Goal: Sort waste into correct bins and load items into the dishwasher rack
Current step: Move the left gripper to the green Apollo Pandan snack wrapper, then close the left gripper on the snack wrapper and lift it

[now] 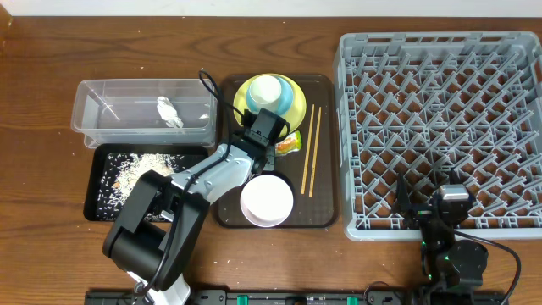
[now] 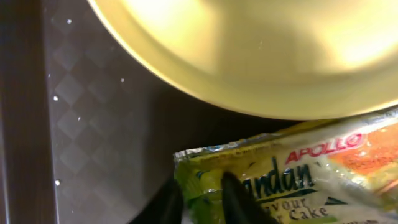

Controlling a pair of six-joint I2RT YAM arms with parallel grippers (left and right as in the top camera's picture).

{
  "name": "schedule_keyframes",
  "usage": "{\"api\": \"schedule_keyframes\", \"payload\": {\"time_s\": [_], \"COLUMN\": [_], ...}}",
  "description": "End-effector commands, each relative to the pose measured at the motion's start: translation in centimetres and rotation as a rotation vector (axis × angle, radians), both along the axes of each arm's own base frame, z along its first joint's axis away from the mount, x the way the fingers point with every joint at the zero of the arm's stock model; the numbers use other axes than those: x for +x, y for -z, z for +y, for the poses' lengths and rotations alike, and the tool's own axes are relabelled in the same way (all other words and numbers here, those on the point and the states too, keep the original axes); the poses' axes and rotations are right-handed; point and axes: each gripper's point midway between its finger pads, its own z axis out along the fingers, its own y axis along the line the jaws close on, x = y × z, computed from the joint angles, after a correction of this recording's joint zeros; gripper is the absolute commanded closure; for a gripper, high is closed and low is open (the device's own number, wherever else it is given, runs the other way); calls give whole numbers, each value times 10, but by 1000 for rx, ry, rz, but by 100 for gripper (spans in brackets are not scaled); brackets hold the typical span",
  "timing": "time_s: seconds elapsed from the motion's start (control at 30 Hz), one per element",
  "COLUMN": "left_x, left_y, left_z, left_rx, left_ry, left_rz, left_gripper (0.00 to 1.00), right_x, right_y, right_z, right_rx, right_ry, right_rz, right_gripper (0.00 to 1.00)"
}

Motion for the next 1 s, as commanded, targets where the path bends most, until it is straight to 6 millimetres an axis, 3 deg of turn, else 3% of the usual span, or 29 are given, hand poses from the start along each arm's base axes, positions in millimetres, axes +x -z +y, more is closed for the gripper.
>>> {"api": "schedule_keyframes", "payload": {"time_s": [0.0,0.2,0.43,0.53,0.57,0.6,0.63,0.97], "left_x": [0,-8,-12,-14,-14,-14,-13,-9], "left_y": [3,-4,-38,-54,-59,-65,-69,-78], "left_z": [5,13,25,26,26,25,25,16], "left_rx": [20,40,18,6,-1,-9,-16,28], "left_ry": [-12,-20,-50,-50,-50,-50,-50,166], "left_rz": [18,41,9,-13,-24,-38,-51,-73], "left_gripper": [81,93,93,83,65,55,51,50], "right_x": [0,0,0,0,0,0,0,0], "right_y": [1,1,1,1,1,1,1,1], "right_z": [0,0,0,0,0,0,0,0], "right_rx": [6,6,6,6,6,6,6,6], "right_ry": [1,1,1,1,1,1,1,1], "right_rz": [2,2,2,2,2,2,2,2], "right_gripper": [1,1,1,1,1,1,1,1]}}
